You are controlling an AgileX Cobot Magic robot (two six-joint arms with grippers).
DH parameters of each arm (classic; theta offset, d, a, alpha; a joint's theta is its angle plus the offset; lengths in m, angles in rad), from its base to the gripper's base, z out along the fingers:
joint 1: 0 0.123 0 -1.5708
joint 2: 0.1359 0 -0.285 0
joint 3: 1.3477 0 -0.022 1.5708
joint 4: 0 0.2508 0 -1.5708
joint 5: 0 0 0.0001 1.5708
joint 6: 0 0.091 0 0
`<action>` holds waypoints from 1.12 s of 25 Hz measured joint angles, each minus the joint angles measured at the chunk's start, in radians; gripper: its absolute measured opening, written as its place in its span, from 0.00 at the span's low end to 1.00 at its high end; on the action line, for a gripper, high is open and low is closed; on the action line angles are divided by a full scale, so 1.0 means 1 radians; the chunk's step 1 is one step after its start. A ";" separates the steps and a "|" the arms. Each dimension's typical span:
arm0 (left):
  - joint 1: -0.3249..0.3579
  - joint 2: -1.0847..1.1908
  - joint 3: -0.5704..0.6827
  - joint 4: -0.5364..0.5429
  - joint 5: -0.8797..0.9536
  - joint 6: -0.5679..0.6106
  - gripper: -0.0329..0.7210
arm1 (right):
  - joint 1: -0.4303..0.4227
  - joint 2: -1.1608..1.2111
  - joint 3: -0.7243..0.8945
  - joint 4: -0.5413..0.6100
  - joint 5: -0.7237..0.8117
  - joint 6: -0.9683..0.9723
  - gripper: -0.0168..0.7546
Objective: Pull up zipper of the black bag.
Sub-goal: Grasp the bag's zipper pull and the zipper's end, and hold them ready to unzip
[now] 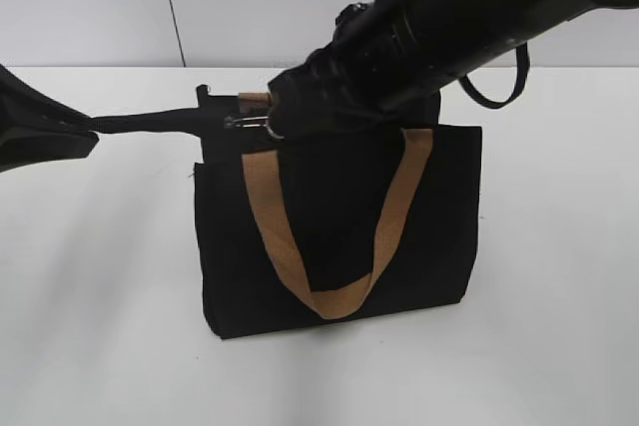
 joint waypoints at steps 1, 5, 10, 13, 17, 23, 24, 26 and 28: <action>0.000 0.000 0.000 0.009 0.000 -0.006 0.15 | -0.008 -0.008 0.000 0.001 0.009 0.004 0.02; 0.000 0.000 0.000 0.097 0.000 -0.100 0.15 | -0.047 -0.038 0.000 0.008 0.026 0.024 0.02; -0.003 0.001 0.000 0.166 0.001 -0.199 0.15 | -0.099 -0.052 0.000 0.023 0.064 0.028 0.02; -0.002 0.001 0.000 0.197 -0.003 -0.216 0.15 | -0.137 -0.052 0.000 0.015 0.072 0.028 0.02; -0.002 0.001 0.000 0.203 -0.006 -0.222 0.15 | -0.187 -0.054 0.000 0.004 0.088 0.029 0.02; -0.002 0.001 0.000 0.205 -0.007 -0.222 0.15 | -0.266 -0.060 0.000 -0.059 0.122 0.029 0.02; -0.002 0.001 0.000 0.205 -0.007 -0.222 0.15 | -0.280 -0.060 0.000 -0.076 0.132 0.029 0.02; -0.002 0.001 0.000 0.209 -0.008 -0.222 0.15 | -0.306 -0.061 0.000 -0.110 0.145 0.030 0.02; -0.002 0.001 0.000 0.210 -0.008 -0.222 0.15 | -0.329 -0.061 0.000 -0.144 0.162 0.030 0.02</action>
